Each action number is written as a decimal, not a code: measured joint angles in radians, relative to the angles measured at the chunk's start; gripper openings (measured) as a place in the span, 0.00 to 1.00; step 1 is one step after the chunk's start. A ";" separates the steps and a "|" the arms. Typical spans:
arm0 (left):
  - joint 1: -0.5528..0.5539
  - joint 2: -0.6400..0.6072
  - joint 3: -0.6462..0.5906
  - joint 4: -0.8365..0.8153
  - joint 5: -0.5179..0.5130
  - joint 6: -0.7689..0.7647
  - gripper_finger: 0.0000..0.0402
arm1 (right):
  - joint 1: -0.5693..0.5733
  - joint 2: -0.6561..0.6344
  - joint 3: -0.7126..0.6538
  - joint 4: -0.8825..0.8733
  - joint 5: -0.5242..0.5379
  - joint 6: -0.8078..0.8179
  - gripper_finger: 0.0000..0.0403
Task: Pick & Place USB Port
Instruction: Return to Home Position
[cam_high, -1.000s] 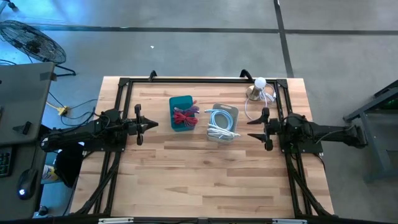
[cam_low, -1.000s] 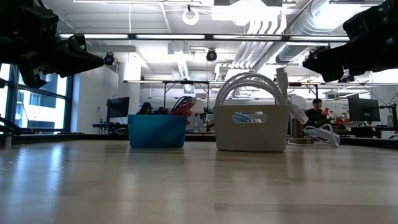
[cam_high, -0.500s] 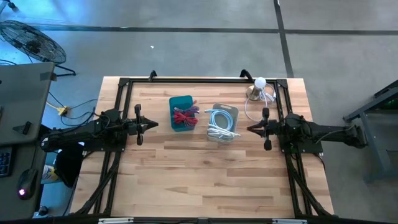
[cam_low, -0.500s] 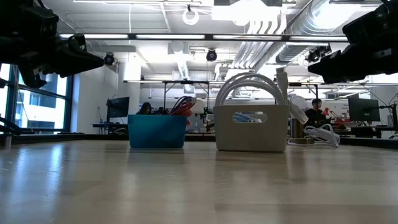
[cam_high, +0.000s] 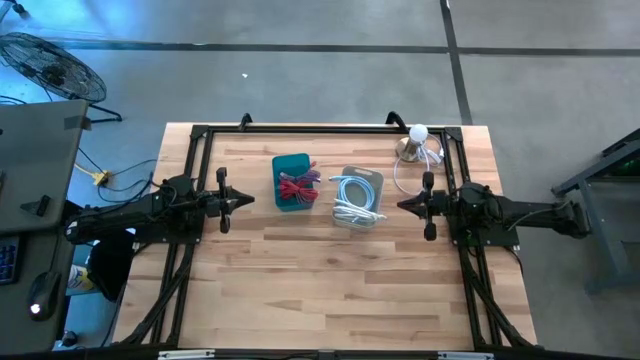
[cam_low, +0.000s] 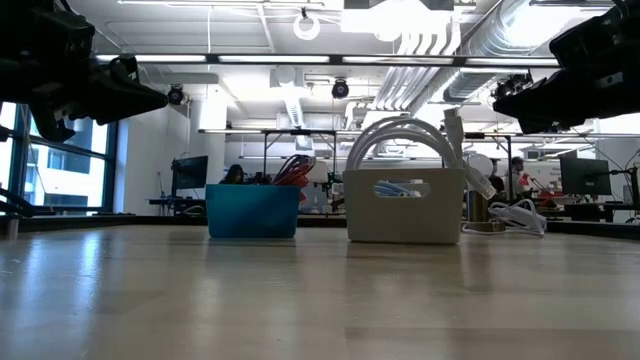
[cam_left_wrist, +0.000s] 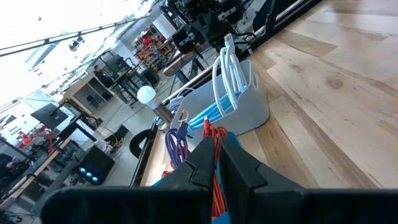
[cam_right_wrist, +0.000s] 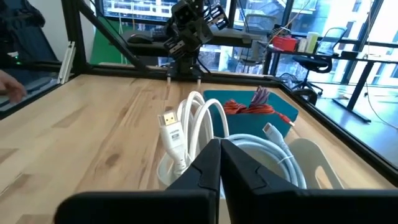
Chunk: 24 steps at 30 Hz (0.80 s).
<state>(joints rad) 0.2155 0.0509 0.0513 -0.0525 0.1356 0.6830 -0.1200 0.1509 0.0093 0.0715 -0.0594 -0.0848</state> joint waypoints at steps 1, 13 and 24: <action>0.000 0.000 0.000 0.000 0.000 0.000 0.05 | 0.000 0.000 0.000 0.000 0.000 -0.002 0.01; 0.000 0.000 0.000 0.000 0.000 0.000 0.05 | 0.000 0.000 0.000 0.000 0.000 0.006 0.03; 0.000 0.000 0.000 0.000 0.001 0.000 0.05 | 0.000 0.000 0.000 0.000 0.000 0.006 0.03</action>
<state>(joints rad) 0.2155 0.0509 0.0513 -0.0525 0.1368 0.6830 -0.1200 0.1512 0.0090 0.0715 -0.0597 -0.0792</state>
